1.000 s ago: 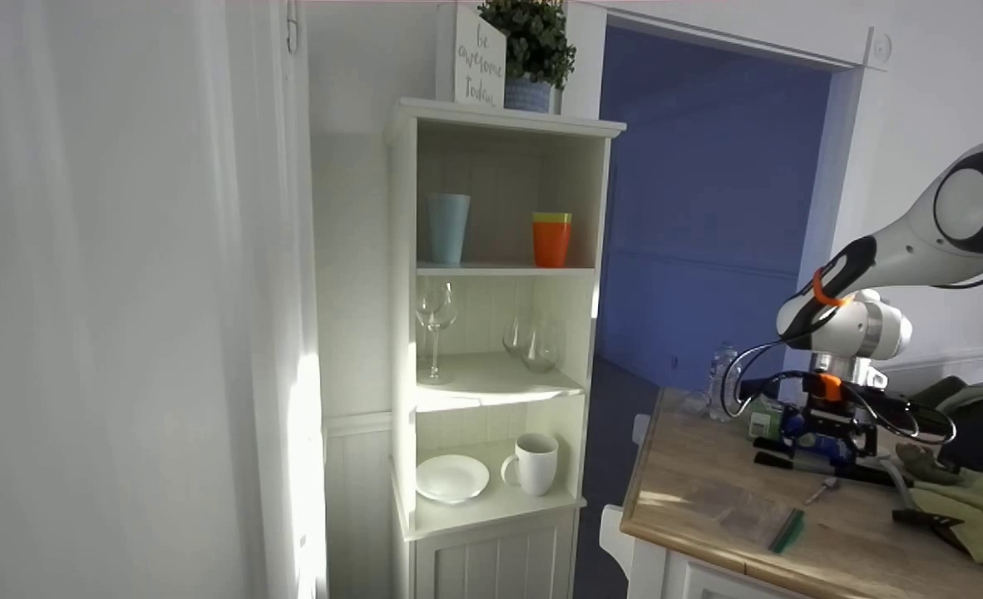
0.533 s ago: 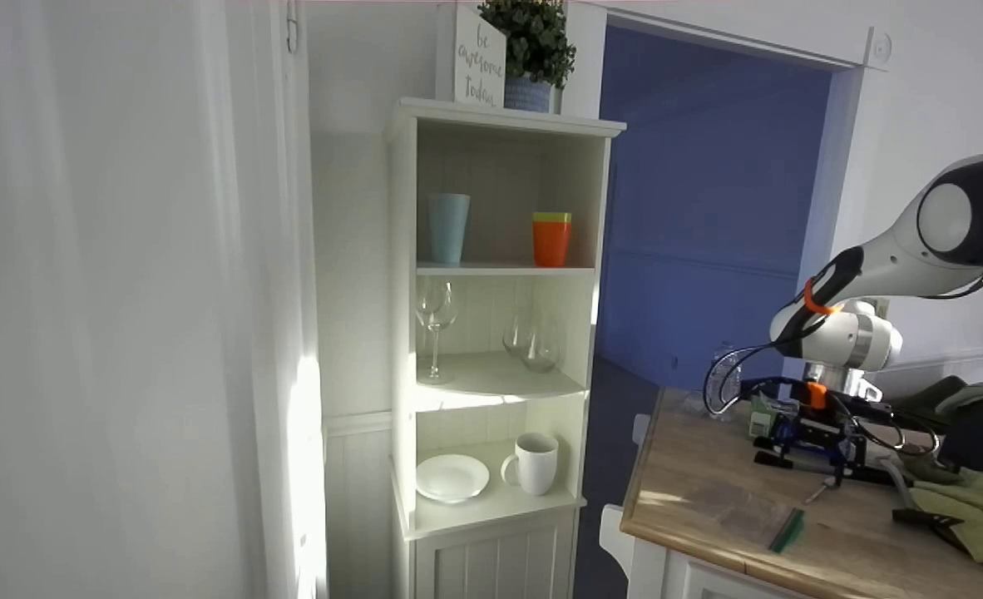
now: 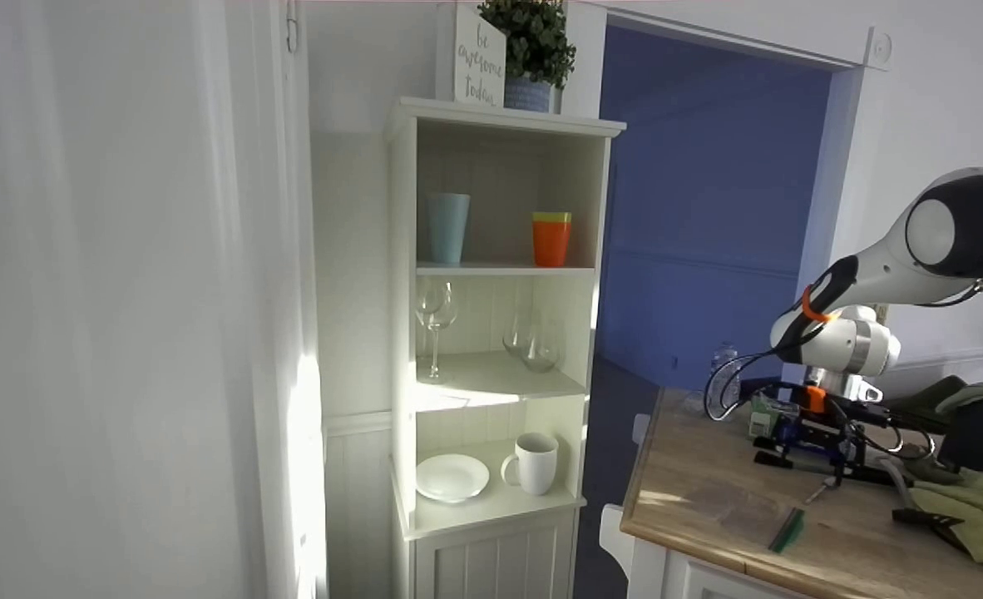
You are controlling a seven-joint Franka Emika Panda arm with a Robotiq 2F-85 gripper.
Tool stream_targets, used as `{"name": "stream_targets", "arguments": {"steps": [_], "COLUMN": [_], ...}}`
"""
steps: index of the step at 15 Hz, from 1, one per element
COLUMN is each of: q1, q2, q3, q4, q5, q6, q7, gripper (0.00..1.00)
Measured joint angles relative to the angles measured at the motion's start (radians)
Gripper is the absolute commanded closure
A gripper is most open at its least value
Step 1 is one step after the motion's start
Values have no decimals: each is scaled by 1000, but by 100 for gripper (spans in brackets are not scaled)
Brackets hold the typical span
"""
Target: Pick up the black spatula and put it on the right side of the kitchen counter, pick up the tongs and turn them ninety degrees anticlockwise, put the tongs on the kitchen counter next to the spatula
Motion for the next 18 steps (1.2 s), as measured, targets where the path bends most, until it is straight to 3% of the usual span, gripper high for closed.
{"name": "stream_targets", "arguments": {"steps": [2,6,10,18], "q1": [1,4,-7,-70], "q2": [7,-6,-30,-5], "q3": [-3,-32,-61,-13], "q4": [12,37,72,184], "q5": [-33,-202,-332,-363], "q6": [2,-44,-104,-151], "q7": [-36,-132,-291,-699], "gripper": [0,0,0,0]}}
